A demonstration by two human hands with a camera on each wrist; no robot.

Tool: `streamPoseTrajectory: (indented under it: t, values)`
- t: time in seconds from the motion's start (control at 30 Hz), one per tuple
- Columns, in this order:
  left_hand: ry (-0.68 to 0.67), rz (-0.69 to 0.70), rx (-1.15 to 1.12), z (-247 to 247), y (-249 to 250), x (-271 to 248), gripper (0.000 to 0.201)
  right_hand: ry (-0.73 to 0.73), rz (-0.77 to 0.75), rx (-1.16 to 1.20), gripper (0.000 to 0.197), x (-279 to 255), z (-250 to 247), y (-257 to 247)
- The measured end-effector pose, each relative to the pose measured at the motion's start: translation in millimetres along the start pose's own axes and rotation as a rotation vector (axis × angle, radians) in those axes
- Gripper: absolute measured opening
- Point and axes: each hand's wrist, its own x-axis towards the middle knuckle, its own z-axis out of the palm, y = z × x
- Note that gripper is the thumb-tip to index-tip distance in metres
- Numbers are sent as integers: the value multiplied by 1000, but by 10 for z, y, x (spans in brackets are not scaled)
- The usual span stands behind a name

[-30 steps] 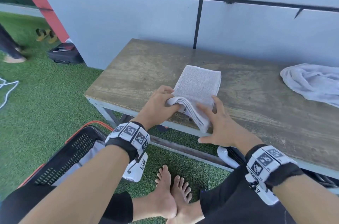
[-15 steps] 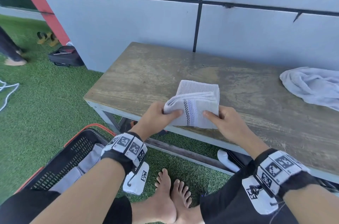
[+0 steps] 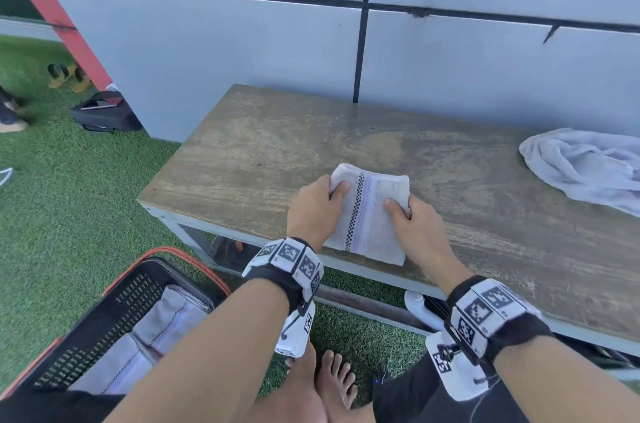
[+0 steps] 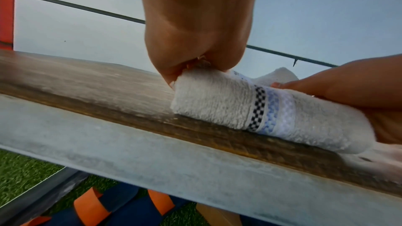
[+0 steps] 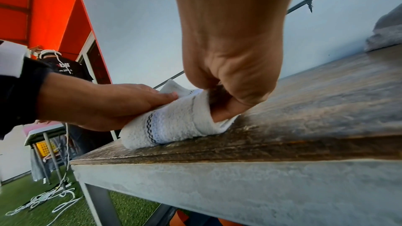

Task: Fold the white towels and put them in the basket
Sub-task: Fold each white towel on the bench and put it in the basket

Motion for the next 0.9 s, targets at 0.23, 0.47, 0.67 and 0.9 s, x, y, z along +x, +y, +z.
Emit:
streamPoseTrajectory:
  t: [0.23,0.47,0.67,0.9]
  values:
    - [40,-53,194,202,19,187,43,7,174,42,49,231,36,110]
    - [68,-60,320,249,64,207,44,3,270,18,47,296,27,126]
    - [43,-125,340,236,105,230,45,-1,282,13,51,320,16,102]
    - [41,-225,147,175,143,226,39,-17,281,-17,52,290,-17,37]
